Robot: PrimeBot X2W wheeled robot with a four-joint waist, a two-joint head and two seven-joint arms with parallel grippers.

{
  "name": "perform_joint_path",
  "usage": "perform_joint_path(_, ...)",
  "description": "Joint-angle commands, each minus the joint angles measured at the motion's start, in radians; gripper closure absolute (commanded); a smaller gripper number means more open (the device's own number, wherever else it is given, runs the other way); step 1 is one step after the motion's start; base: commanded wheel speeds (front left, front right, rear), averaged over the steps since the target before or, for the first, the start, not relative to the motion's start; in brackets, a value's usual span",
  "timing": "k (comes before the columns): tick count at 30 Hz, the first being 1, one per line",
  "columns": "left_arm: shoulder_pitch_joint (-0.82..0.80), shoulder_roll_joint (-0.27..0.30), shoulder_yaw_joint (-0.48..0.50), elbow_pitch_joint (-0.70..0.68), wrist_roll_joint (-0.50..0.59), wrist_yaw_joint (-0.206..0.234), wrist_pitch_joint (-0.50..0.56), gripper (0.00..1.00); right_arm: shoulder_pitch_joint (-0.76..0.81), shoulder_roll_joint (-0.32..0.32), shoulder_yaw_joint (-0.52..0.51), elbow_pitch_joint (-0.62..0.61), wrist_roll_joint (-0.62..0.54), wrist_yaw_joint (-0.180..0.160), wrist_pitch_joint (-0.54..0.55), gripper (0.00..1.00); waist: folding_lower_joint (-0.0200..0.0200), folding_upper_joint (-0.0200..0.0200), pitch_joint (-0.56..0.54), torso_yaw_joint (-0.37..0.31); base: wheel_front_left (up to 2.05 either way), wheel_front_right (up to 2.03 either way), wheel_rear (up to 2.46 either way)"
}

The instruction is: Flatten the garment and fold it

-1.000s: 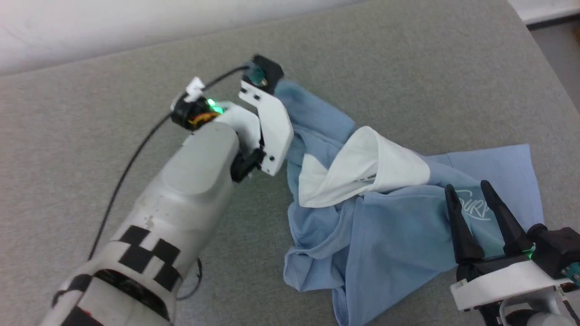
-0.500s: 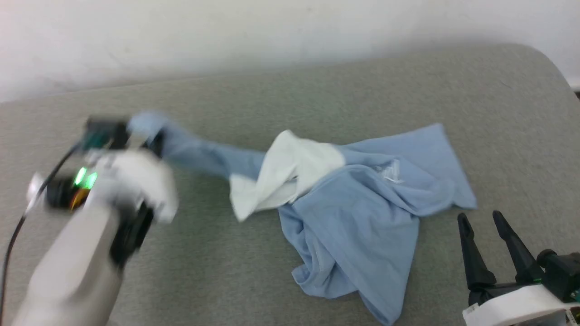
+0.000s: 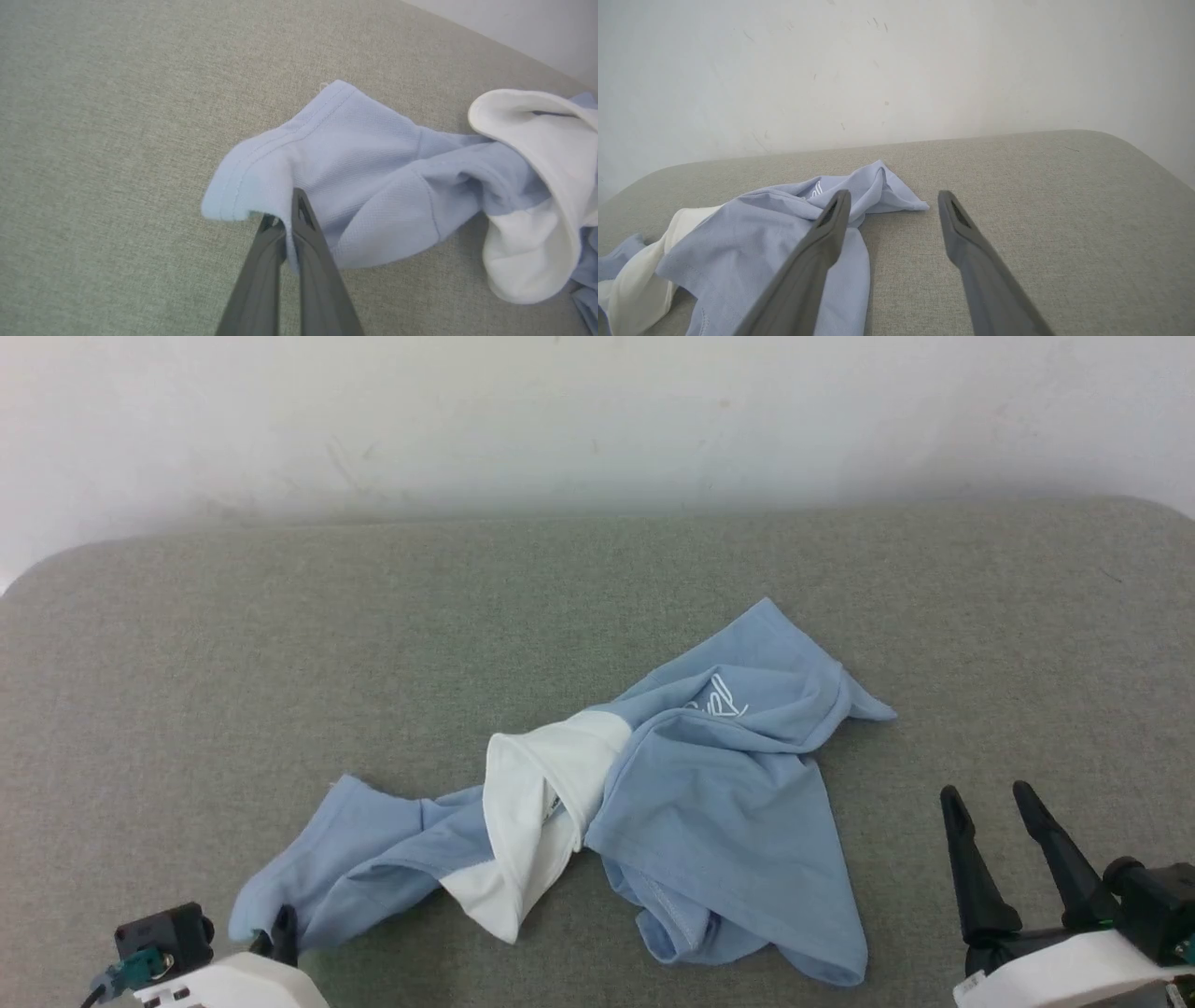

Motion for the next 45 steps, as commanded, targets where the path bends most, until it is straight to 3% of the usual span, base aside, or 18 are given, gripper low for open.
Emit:
perform_joint_path(1, -0.002, -0.008, 0.005, 0.017, 0.013, -0.015, -0.047, 0.00, 0.000, 0.001, 0.001, -0.011, -0.007, -0.001, 0.006, 0.00, 0.0001, 0.0000, -0.008, -0.002, 0.00, 0.00, 0.00)
perform_joint_path(7, -0.038, -0.013, 0.006, 0.027, 0.096, -0.044, -0.216, 0.00, 0.012, 0.001, -0.006, -0.021, -0.010, -0.001, 0.022, 0.00, 0.0001, 0.0000, -0.026, -0.005, 0.00, 0.00, 0.00)
perform_joint_path(10, -0.062, 0.011, -0.021, 0.039, 0.141, -0.069, -0.242, 0.00, 0.020, 0.001, -0.016, -0.024, -0.007, -0.001, 0.027, 0.00, 0.0001, 0.0000, -0.032, 0.002, 0.00, 0.00, 0.00)
perform_joint_path(12, -0.085, 0.042, -0.049, 0.051, 0.154, -0.101, -0.205, 0.00, 0.024, 0.001, -0.019, -0.028, -0.005, -0.001, 0.031, 0.00, 0.0001, 0.0000, -0.035, 0.005, 0.00, 0.00, 0.00)
perform_joint_path(17, -0.139, 0.144, -0.130, 0.038, 0.139, -0.242, -0.040, 0.00, 0.020, 0.001, -0.013, -0.033, -0.008, -0.001, 0.039, 0.00, 0.0001, 0.0000, -0.032, 0.001, 0.00, 0.00, 0.00)
perform_joint_path(19, -0.149, 0.175, -0.158, 0.028, 0.127, -0.274, 0.044, 0.00, 0.021, 0.001, -0.015, -0.031, -0.006, -0.001, 0.039, 0.00, 0.0001, 0.0000, -0.028, -0.003, 0.00, 0.00, 0.00)
perform_joint_path(25, -0.178, 0.217, -0.222, 0.028, 0.092, -0.315, 0.246, 0.00, 0.011, 0.001, -0.006, -0.025, 0.005, -0.001, 0.035, 0.00, 0.0001, 0.0000, 0.000, -0.018, 0.00, 0.00, 0.00)
perform_joint_path(30, -0.207, 0.209, -0.271, 0.094, 0.077, -0.356, 0.328, 0.00, -0.007, 0.001, 0.002, -0.021, 0.004, -0.001, 0.034, 0.00, 0.0001, 0.0000, 0.026, -0.034, 0.00, 0.00, 0.00)
perform_joint_path(31, -0.209, 0.201, -0.275, 0.107, 0.066, -0.362, 0.338, 0.40, -0.009, 0.001, 0.002, -0.020, 0.004, -0.001, 0.034, 0.00, 0.0001, 0.0000, 0.028, -0.036, 0.00, 0.00, 0.00)
perform_joint_path(32, -0.209, 0.201, -0.275, 0.107, 0.066, -0.362, 0.338, 0.40, -0.009, 0.001, 0.002, -0.020, 0.004, -0.001, 0.034, 0.00, 0.0001, 0.0000, 0.028, -0.036, 0.00, 0.00, 0.00)
perform_joint_path(33, -0.211, 0.196, -0.279, 0.119, 0.058, -0.367, 0.344, 0.95, -0.010, 0.001, 0.001, -0.018, 0.004, -0.001, 0.033, 0.00, 0.0001, 0.0000, 0.029, -0.037, 0.00, 0.00, 0.00)
perform_joint_path(34, -0.211, 0.192, -0.281, 0.130, 0.050, -0.371, 0.350, 1.00, -0.011, 0.001, -0.001, -0.016, 0.005, -0.001, 0.033, 0.00, 0.0001, 0.0000, 0.029, -0.039, 0.00, 0.00, 0.00)
perform_joint_path(39, -0.208, 0.191, -0.271, 0.109, 0.048, -0.371, 0.319, 1.00, -0.002, 0.001, -0.011, -0.008, 0.008, -0.001, 0.031, 0.00, 0.0001, 0.0000, 0.015, -0.035, 0.00, 0.00, 0.00)
perform_joint_path(45, -0.218, 0.252, -0.258, -0.096, 0.109, -0.339, 0.319, 1.00, 0.018, 0.001, -0.043, -0.005, 0.014, -0.001, 0.033, 0.00, 0.0001, 0.0000, -0.019, 0.006, 0.00, 0.00, 0.00)
